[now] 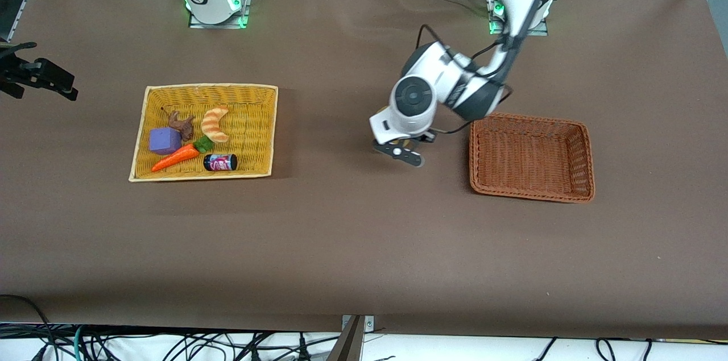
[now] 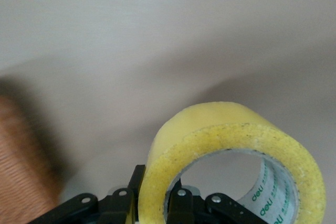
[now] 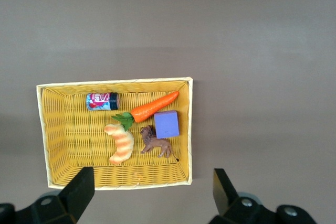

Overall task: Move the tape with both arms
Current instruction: 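Grasp the tape roll with the left gripper and lift it, then lower the tape into the brown basket and open the left gripper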

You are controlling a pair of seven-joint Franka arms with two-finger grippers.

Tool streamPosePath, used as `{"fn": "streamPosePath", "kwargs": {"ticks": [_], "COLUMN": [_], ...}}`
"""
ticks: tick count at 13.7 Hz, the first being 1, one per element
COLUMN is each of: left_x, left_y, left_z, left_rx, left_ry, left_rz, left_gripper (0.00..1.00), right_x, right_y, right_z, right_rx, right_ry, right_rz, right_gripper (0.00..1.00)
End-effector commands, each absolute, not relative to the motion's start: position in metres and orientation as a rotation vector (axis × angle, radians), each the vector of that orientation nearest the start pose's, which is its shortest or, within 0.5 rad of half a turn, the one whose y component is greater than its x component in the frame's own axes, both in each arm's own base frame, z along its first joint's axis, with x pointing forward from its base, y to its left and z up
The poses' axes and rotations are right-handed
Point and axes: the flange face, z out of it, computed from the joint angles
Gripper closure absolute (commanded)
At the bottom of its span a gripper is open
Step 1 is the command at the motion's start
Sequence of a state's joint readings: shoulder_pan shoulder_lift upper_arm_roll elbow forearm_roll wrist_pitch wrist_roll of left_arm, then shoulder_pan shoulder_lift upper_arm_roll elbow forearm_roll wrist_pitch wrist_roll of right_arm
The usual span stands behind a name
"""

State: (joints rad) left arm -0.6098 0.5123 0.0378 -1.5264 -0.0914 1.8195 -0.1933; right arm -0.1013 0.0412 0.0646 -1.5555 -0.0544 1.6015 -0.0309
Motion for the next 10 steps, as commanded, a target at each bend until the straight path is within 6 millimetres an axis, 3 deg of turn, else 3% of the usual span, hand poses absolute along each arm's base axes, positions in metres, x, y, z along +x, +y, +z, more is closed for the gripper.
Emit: {"fn": "streamPosePath", "kwargs": {"ticks": [1, 4, 6, 7, 8, 10], "left_x": [0.585, 0.621, 0.632, 0.636, 0.641, 0.647], "left_y": [-0.282, -0.15, -0.069, -0.031, -0.002, 0.02], "left_z": [0.426, 0.464, 0.452, 0.433, 0.401, 0.34], "left_rx": [-3.067, -3.129, -3.148, -3.156, -3.165, -3.127], "left_ry": [0.51, 0.456, 0.544, 0.599, 0.632, 0.662], "left_rz": [0.396, 0.388, 0.439, 0.482, 0.536, 0.539], "left_gripper": [1.0, 1.0, 1.0, 1.0, 1.0, 1.0], "right_x": [0.572, 0.572, 0.573, 0.575, 0.575, 0.575], "right_y": [-0.029, -0.031, -0.031, -0.031, -0.03, -0.024], "right_z": [0.617, 0.616, 0.613, 0.61, 0.609, 0.61], "right_rx": [-3.172, -3.177, -3.178, -3.176, -3.171, -3.172], "right_ry": [-0.005, -0.003, -0.001, -0.003, -0.006, -0.015], "right_rz": [-0.005, -0.003, 0.005, 0.014, 0.016, 0.014], "right_gripper": [0.0, 0.0, 0.0, 0.0, 0.0, 0.0]}}
